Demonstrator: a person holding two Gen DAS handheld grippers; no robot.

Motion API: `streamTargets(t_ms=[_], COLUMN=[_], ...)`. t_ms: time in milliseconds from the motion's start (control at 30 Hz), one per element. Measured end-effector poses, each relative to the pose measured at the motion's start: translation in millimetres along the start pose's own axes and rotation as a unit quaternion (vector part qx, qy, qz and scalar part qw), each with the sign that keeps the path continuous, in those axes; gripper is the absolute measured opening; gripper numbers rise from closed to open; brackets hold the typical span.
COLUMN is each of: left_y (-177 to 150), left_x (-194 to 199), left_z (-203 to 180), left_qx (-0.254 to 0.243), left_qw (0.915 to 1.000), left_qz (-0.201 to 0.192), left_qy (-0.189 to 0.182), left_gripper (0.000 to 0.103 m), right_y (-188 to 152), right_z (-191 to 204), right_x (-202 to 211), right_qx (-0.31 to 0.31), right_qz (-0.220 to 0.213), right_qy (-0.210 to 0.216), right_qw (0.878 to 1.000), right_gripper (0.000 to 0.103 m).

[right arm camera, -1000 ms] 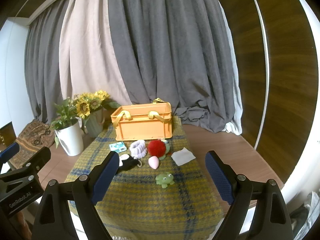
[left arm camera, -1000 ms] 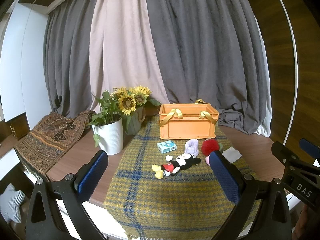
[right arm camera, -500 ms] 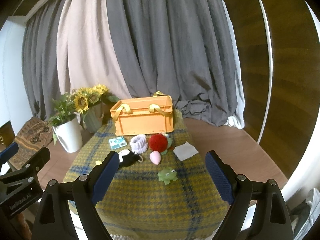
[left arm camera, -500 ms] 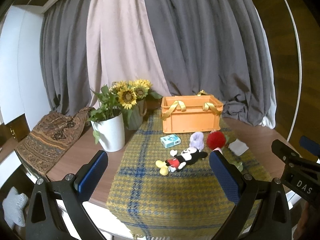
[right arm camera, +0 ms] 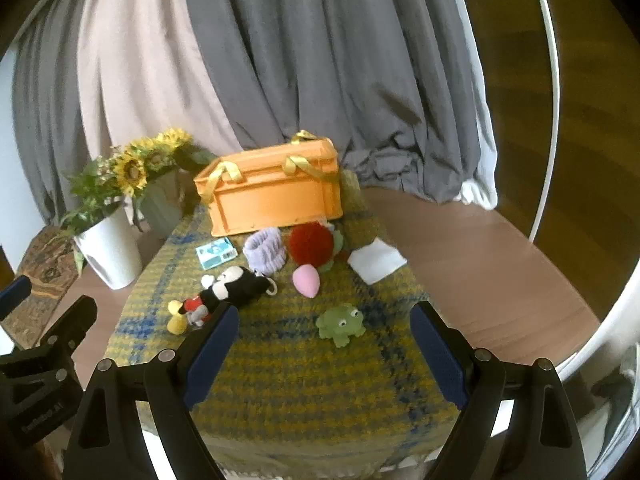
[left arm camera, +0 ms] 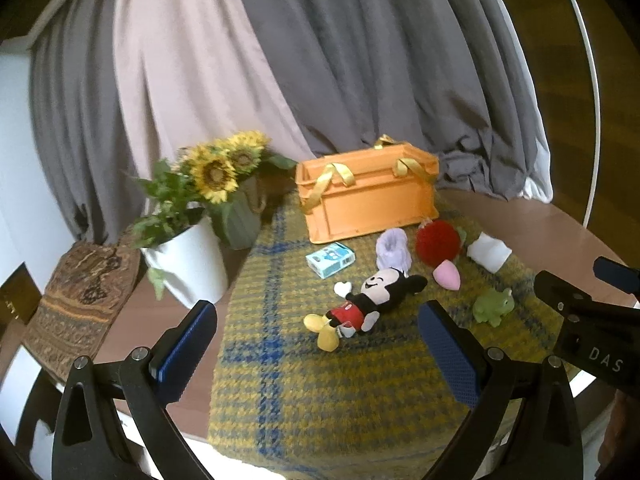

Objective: Organize soft objects
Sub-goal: 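Grasp the Mickey plush with the left tool while the right tool grasps the green frog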

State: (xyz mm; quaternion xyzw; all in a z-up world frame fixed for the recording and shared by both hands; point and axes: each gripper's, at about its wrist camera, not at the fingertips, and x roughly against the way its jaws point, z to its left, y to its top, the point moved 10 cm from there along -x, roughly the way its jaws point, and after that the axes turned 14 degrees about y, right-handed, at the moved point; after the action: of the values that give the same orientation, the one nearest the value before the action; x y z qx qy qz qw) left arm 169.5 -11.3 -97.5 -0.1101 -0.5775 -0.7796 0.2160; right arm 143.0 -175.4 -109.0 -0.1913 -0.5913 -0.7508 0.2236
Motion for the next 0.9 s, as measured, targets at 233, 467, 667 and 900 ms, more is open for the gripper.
streamTargets(t_ms=[233, 467, 667, 900], left_y=[-5, -10, -14, -20], left_x=[-42, -84, -115, -145], left_z=[-24, -50, -77, -102], left_qx=[-0.044, -0.083, -0.119, -0.155], left_qw=[0.9985, 0.9945, 0.9892, 0.9817], left_qz=[0.018, 0.034, 0.036, 0.045], left_qy=[-0.028, -0.054, -0.078, -0.101], left_gripper=[0.1, 0.098, 0.096, 0.095], right_y=[-9, -19, -28, -35], right_z=[-10, -21, -34, -44], right_x=[-37, -71, -98, -122], right_qx=[-0.025, -0.042, -0.057, -0.08], right_qz=[0.025, 0.049, 0.065, 0.072], right_qy=[-0.017, -0.037, -0.057, -0.072], right_qw=[0.999, 0.997, 0.995, 0.992], right_gripper=[0.089, 0.088, 0.088, 0.088])
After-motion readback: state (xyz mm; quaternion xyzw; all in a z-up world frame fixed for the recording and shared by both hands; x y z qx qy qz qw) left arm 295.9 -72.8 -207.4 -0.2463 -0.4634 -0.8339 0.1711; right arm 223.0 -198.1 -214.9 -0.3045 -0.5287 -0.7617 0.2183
